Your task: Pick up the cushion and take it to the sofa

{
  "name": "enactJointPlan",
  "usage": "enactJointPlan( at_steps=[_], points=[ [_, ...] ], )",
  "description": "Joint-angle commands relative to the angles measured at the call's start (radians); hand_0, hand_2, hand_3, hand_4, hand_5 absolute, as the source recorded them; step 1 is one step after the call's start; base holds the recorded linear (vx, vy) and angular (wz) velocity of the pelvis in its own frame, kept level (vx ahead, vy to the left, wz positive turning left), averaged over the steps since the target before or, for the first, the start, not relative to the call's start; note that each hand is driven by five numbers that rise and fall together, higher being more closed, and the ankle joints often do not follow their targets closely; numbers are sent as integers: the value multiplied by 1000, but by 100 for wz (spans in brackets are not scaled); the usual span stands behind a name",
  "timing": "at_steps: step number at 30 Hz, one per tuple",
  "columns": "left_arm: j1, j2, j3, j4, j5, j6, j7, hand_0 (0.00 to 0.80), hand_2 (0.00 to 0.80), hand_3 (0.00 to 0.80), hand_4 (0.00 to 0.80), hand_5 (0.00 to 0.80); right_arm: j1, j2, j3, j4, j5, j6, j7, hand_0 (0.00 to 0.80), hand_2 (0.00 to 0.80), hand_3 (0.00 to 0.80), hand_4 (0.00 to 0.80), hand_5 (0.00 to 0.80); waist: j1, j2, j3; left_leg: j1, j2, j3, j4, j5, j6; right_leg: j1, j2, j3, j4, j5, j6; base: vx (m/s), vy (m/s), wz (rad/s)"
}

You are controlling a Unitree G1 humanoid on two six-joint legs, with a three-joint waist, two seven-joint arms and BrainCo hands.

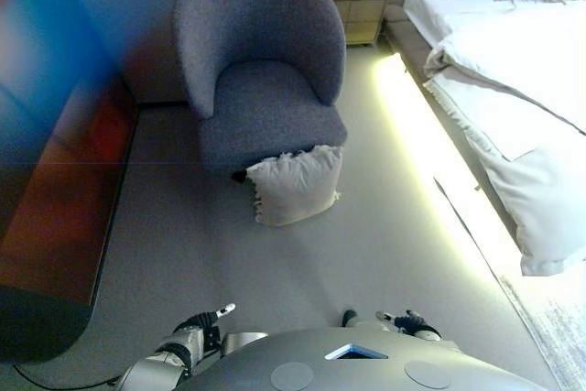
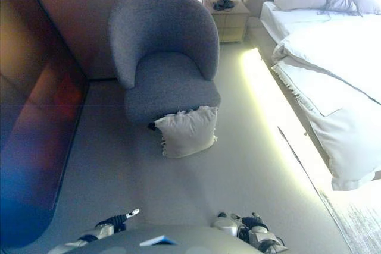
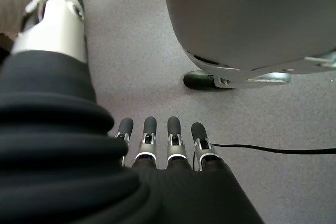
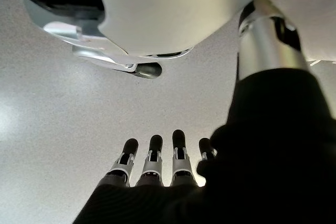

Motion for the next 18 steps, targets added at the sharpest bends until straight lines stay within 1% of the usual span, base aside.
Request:
enactJointPlan(
  at_steps=[1,6,10,18],
  points=[
    [-71,-31,13,27,-26,-11,-16,0,0,0,0,0,-61,3,18,22,-25,-13,1,0,0,0,0,0,5,11,65,-52,-107,-19,13,-85,140,-7,67,-5,19,-97,-35,0,0,0],
    [-72,-30,-1,29,13,3,-27,0,0,0,0,0,-66,0,21,17,-17,-22,8,0,0,0,0,0,3,10,71,-53,-103,-11,12,-84,139,-11,65,-6,24,-97,-33,0,0,0],
    [-74,-31,-5,38,40,-7,-32,0,0,0,0,0,-63,1,15,26,-15,-26,10,0,0,0,0,0,-1,7,69,-45,-100,-5,8,-85,139,-5,67,-6,22,-97,-33,21,4,0],
    [-59,-37,-23,21,40,-3,-26,0,0,0,0,0,-58,8,14,20,-1,-32,4,0,0,0,0,0,5,5,75,-48,-102,-12,12,-87,142,-10,68,-8,32,-102,-34,9,0,0]
  ],
)
